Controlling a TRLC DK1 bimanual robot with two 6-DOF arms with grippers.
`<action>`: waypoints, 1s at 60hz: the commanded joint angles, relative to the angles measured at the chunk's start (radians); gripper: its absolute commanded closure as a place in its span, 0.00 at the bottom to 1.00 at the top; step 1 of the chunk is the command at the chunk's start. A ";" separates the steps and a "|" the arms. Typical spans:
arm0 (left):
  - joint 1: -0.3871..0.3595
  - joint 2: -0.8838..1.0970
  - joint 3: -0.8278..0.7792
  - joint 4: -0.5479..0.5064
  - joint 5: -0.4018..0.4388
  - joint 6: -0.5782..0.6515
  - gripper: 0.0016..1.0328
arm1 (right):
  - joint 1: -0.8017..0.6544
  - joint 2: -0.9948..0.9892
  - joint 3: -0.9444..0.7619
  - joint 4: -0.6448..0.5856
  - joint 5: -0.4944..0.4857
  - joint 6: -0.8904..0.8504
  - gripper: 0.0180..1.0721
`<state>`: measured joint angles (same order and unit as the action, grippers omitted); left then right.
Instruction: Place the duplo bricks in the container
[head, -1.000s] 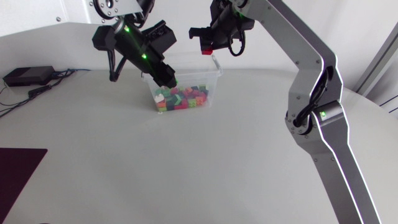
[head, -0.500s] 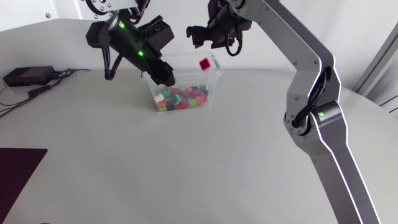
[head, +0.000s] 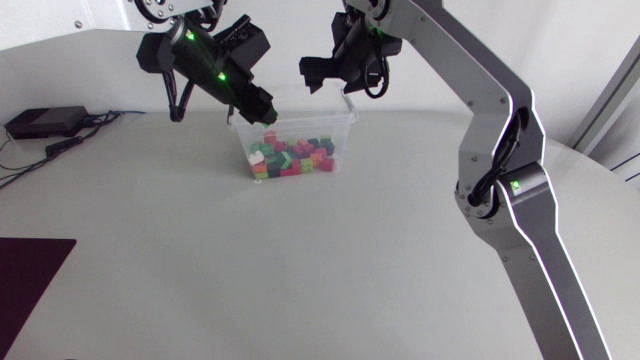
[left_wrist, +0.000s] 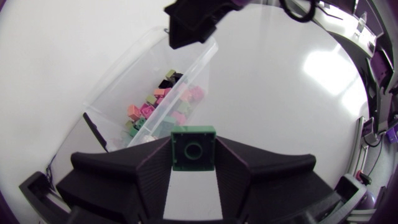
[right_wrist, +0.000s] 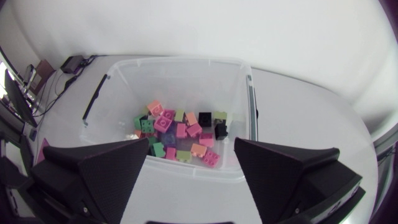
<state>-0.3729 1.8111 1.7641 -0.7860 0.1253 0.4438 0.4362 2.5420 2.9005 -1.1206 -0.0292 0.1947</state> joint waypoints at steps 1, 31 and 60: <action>0.015 0.051 0.054 0.016 0.002 -0.039 0.88 | 0.022 -0.068 -0.052 -0.028 -0.003 0.022 0.05; 0.083 0.251 0.253 0.191 0.002 -0.172 0.87 | 0.045 -0.262 -0.308 -0.074 -0.001 0.012 0.05; 0.104 0.495 0.503 0.202 -0.006 -0.238 0.65 | 0.065 -0.425 -0.564 -0.097 0.009 -0.008 0.05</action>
<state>-0.2844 2.2623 2.2040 -0.5922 0.1223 0.2413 0.4862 2.1609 2.3730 -1.2045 -0.0280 0.1940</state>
